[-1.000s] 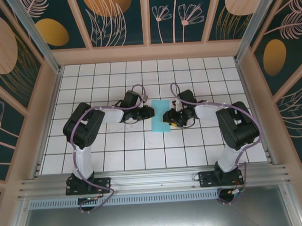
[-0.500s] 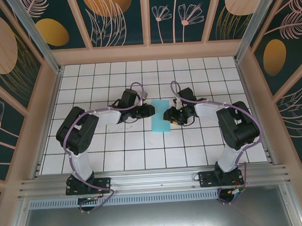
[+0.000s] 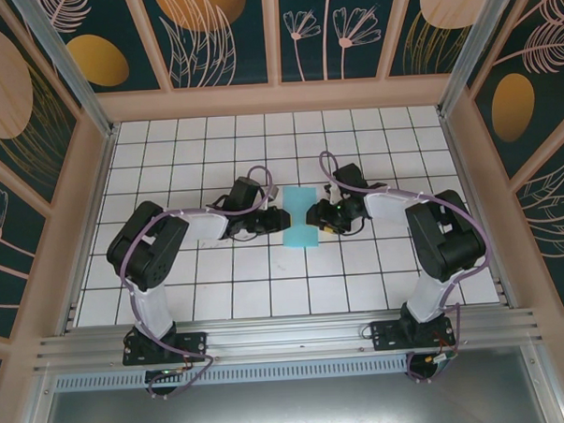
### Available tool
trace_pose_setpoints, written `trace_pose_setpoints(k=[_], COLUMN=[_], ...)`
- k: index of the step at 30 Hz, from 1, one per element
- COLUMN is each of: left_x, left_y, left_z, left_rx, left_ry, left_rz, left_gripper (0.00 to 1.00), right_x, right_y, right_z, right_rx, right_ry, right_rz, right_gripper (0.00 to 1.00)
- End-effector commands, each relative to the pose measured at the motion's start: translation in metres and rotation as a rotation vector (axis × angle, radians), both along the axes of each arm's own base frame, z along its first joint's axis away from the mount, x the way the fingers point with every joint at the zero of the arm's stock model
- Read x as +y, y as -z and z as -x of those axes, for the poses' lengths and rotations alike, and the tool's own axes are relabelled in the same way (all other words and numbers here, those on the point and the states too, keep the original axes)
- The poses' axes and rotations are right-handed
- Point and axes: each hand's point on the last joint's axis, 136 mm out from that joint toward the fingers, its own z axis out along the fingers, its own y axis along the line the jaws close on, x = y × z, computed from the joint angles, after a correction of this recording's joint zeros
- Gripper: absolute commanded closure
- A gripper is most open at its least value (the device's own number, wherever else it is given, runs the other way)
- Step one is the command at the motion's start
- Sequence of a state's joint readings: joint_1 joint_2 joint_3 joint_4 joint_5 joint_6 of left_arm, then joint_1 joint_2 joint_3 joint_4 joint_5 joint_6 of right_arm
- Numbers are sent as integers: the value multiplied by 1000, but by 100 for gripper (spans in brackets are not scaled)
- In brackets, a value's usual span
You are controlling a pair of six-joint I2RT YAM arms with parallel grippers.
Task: Fold a paper plane with a square sheet of paper (fold left side to right side)
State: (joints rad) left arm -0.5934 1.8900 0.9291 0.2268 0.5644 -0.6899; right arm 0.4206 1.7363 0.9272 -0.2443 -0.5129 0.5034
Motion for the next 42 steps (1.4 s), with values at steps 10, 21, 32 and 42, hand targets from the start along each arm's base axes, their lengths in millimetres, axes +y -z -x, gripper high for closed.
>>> trace_pose_setpoints(k=[10, 21, 32, 42], left_x=[7, 8, 8, 10], left_y=[29, 28, 22, 23], left_z=[11, 12, 10, 11], left_rx=[60, 49, 29, 28], left_ry=[2, -4, -15, -20], left_rz=[-78, -77, -69, -77], left_gripper=[72, 73, 76, 78], right_x=[1, 4, -4, -11], right_y=[-15, -7, -29, -16], right_z=[-5, 6, -62, -119], right_rx=[-14, 21, -141, -247], right_ry=[-2, -11, 29, 33], right_rz=[-19, -9, 42, 176], right_gripper=[49, 49, 49, 43])
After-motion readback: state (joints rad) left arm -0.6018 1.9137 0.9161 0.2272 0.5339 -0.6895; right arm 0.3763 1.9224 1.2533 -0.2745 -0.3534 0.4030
